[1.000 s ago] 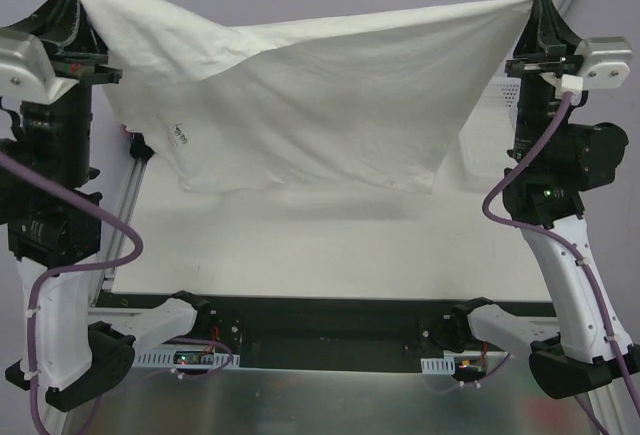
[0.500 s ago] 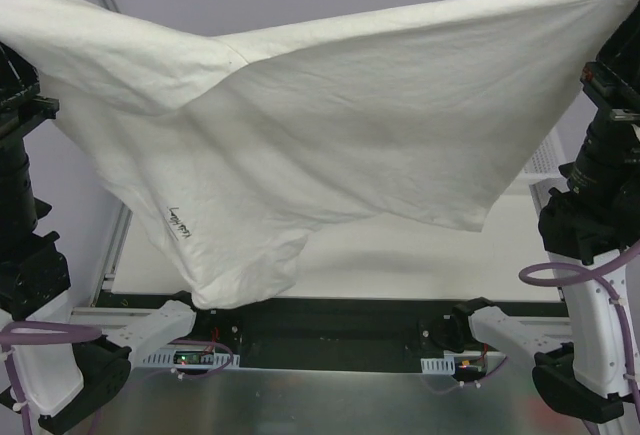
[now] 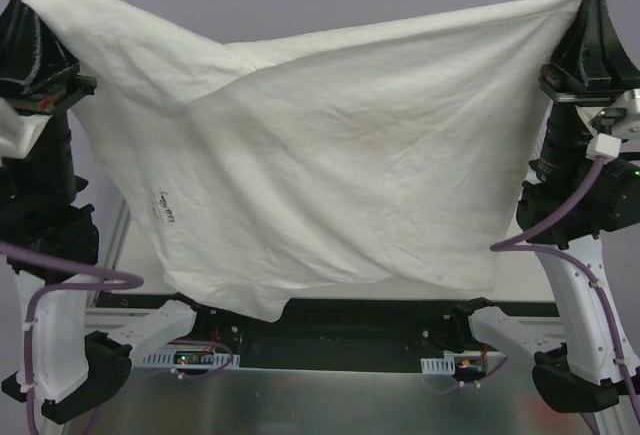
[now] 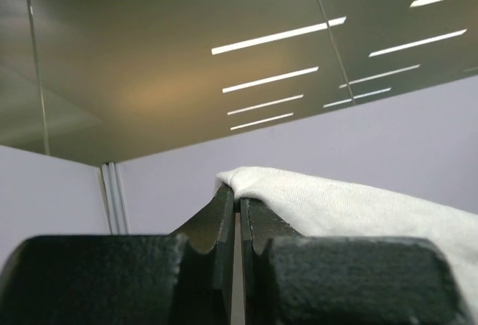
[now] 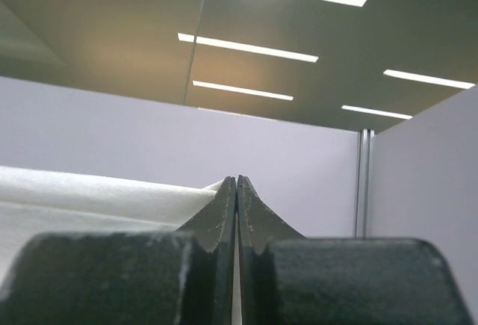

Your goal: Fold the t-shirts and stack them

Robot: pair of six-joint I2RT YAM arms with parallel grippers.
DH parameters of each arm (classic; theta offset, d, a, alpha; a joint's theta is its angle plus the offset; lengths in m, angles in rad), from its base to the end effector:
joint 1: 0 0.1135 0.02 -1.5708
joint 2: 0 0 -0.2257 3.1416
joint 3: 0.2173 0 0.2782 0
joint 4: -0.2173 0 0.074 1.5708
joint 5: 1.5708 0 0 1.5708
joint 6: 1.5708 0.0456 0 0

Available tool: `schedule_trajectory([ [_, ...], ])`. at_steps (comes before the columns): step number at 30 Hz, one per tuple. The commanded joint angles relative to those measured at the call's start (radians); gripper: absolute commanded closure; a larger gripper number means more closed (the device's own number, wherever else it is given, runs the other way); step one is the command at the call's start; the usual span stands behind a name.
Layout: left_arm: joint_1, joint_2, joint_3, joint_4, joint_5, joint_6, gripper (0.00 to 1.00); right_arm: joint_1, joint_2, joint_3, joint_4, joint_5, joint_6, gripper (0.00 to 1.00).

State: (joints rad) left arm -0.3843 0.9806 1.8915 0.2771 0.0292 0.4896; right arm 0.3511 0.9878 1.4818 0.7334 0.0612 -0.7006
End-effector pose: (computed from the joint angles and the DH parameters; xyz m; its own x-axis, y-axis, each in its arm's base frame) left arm 0.0535 -0.0231 0.6633 0.9399 0.1269 -0.3169 -0.0648 0.9777 0.1996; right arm 0.1387 0.0478 0.5961 0.8848 -0.3612 -0.2945 0.3224 0.9307 -0.1730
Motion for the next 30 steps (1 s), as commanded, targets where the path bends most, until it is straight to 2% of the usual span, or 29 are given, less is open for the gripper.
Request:
schedule_trajectory([
  [1,0.01,0.062,-0.124,0.169,-0.11,0.062,1.0,-0.001,0.04,-0.069,0.092,0.09,-0.053,0.99],
  [6,0.027,0.153,-0.32,0.345,-0.209,0.096,1.0,-0.006,0.141,-0.159,0.155,0.172,-0.091,0.99],
  [8,0.077,0.187,-0.374,0.393,-0.235,0.049,1.0,-0.017,0.222,-0.207,0.197,0.215,-0.091,0.99],
  [10,0.151,0.239,-0.452,0.436,-0.244,-0.058,1.0,-0.026,0.287,-0.238,0.218,0.27,-0.082,0.99],
  [13,0.182,0.318,-0.575,0.56,-0.295,-0.121,1.0,-0.049,0.405,-0.264,0.238,0.324,-0.04,0.99],
  [16,0.186,0.432,-0.618,0.62,-0.353,-0.12,1.0,-0.064,0.518,-0.281,0.248,0.383,0.008,0.99],
  [20,0.186,0.578,-0.583,0.599,-0.443,-0.125,0.98,-0.069,0.627,-0.284,0.27,0.417,0.049,0.87],
  [22,0.186,0.613,-0.601,0.609,-0.46,-0.143,0.87,-0.069,0.659,-0.269,0.267,0.411,0.058,0.84],
  [24,0.186,0.622,-0.615,0.603,-0.465,-0.158,0.85,-0.069,0.669,-0.24,0.235,0.416,0.076,0.83],
  [26,0.186,0.613,-0.617,0.576,-0.476,-0.167,0.75,-0.069,0.667,-0.224,0.204,0.41,0.085,0.8],
  [28,0.186,0.584,-0.62,0.518,-0.482,-0.177,0.58,-0.069,0.657,-0.225,0.201,0.396,0.089,0.77],
  [29,0.186,0.575,-0.624,0.507,-0.483,-0.175,0.45,-0.069,0.635,-0.229,0.184,0.39,0.092,0.77],
  [30,0.186,0.543,-0.647,0.501,-0.483,-0.186,0.38,-0.069,0.624,-0.233,0.175,0.39,0.114,0.77],
])
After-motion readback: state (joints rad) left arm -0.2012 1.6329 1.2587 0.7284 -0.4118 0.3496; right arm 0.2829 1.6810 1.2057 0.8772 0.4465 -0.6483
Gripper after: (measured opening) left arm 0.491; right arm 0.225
